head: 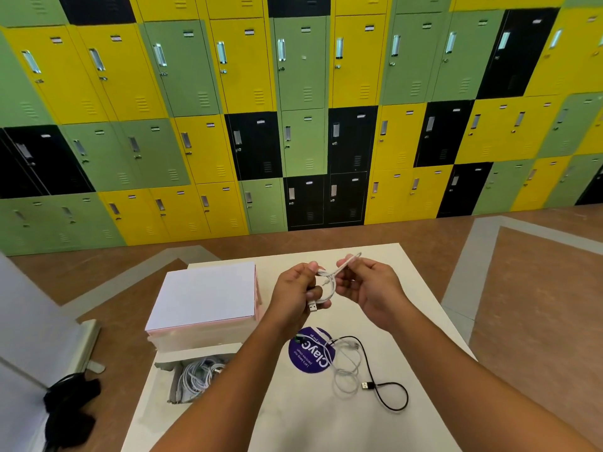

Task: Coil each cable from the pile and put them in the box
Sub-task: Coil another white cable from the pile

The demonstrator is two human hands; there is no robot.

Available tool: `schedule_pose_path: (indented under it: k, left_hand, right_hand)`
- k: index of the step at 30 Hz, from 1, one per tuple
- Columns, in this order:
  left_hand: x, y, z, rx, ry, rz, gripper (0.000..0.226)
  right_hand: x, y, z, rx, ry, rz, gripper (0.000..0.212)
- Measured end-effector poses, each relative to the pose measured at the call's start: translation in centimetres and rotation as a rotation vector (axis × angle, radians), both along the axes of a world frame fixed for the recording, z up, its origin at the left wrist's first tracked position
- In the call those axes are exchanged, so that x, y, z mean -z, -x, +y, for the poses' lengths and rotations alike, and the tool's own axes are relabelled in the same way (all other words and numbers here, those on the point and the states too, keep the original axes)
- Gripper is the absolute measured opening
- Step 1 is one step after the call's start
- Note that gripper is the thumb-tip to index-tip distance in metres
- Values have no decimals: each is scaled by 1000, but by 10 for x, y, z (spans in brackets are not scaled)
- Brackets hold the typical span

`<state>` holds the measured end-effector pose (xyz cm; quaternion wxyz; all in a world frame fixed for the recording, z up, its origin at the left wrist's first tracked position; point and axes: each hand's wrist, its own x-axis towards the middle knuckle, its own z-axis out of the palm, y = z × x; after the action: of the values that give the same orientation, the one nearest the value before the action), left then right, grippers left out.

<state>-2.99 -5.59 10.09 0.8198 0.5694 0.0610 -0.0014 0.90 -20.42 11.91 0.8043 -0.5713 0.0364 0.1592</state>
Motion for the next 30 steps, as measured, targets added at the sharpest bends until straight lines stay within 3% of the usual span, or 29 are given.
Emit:
schedule_pose_path:
  k: [6, 13, 16, 20, 24, 26, 30]
  left_hand:
    - [0, 3, 5, 89, -154, -9, 27]
    - [5, -2, 12, 17, -284, -1, 29]
    - [4, -3, 9, -46, -316, -7, 29]
    - [5, -6, 6, -181, -409, 2, 30]
    - [6, -10, 12, -289, -485, -9, 27]
    - [4, -12, 22, -380, -445, -11, 27]
    - [2, -14, 32, -430, -408, -27, 28]
  right_hand:
    - [6, 4, 5, -97, 105, 127, 24]
    - [15, 10, 6, -433, 118, 120, 32]
    - [13, 10, 5, -504, 86, 128, 25]
    - [15, 13, 15, -416, 220, -34, 3]
    - [24, 11, 13, -274, 320, -134, 25]
    - [29, 14, 8, -395, 416, -166, 13]
    - [40, 24, -2, -662, 574, -153, 9]
